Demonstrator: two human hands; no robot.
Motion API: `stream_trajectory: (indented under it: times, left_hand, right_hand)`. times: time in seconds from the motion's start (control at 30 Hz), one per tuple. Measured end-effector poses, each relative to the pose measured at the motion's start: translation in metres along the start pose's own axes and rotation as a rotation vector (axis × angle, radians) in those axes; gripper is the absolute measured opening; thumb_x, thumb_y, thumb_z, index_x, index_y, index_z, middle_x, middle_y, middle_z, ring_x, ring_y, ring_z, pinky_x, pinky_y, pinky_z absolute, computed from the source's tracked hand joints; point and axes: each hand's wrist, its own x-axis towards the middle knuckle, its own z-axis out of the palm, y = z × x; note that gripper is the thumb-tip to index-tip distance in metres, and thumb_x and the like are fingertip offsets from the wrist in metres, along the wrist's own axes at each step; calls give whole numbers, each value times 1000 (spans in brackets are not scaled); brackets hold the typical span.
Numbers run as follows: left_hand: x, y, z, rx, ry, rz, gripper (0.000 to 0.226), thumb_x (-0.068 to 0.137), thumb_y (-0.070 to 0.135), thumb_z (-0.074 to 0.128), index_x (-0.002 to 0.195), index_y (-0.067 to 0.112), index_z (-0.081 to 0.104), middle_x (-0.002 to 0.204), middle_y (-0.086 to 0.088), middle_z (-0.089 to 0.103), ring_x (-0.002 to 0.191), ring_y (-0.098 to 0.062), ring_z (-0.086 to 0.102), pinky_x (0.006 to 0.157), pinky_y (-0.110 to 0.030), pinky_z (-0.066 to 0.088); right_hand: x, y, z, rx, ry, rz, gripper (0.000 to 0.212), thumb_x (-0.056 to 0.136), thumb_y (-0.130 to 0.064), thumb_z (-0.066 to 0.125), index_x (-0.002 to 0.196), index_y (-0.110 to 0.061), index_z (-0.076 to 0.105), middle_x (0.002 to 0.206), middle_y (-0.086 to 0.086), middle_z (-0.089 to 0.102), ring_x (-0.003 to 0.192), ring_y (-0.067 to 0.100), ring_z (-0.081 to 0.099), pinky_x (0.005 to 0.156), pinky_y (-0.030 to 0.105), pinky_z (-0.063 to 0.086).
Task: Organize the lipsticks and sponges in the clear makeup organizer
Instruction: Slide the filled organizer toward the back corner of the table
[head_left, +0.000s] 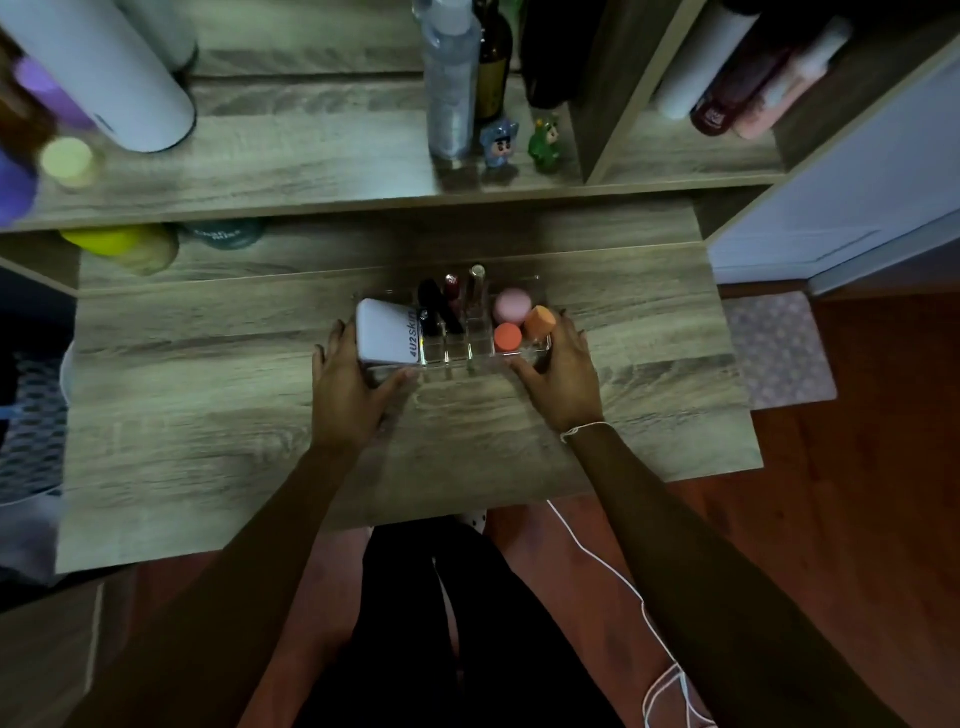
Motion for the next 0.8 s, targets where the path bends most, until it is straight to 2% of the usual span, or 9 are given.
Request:
stream_trajectory:
  times: [0.23,0.4,0.57,0.73,0.8]
  left_hand:
    - [-2,17,15,1,-3,17,83,74,49,73,140,15,38,140,-11,47,131,-31,35,106,-60,33]
    - [-5,33,32,-20,-30,17,89,74,58,69,143,15,32,144,-13,42,132,-31,34,106,-60,32]
    - [-6,53,52,-47,-76,22,92,74,64,64,145,17,28,147,-12,40,135,-31,33,111,-56,28]
    - [-7,73,70,-82,-83,27,90,72,71,59,143,22,31,143,-8,45,132,-30,35,109,-58,32]
    - [-6,77,78,-78,-95,34,90,73,70,58,143,19,32,145,-10,43,133,-29,34,110,-58,30]
  right_hand:
    - [-3,14,-16,11,10,1,74,83,-39,73,142,-10,39,143,19,49,133,37,43,108,57,37]
    - [-7,26,-31,15,72,14,68,83,-32,74,137,-5,44,133,19,57,123,38,51,104,59,40]
    - [-8,43,-49,-8,116,67,63,85,-28,72,136,-4,46,132,20,57,120,38,52,97,50,47]
    - [-7,58,-68,13,185,57,57,85,-23,74,134,-7,49,125,19,61,112,37,57,89,42,49]
    - [-6,62,-75,27,205,63,58,85,-25,74,135,-7,50,125,19,61,113,37,57,91,44,50]
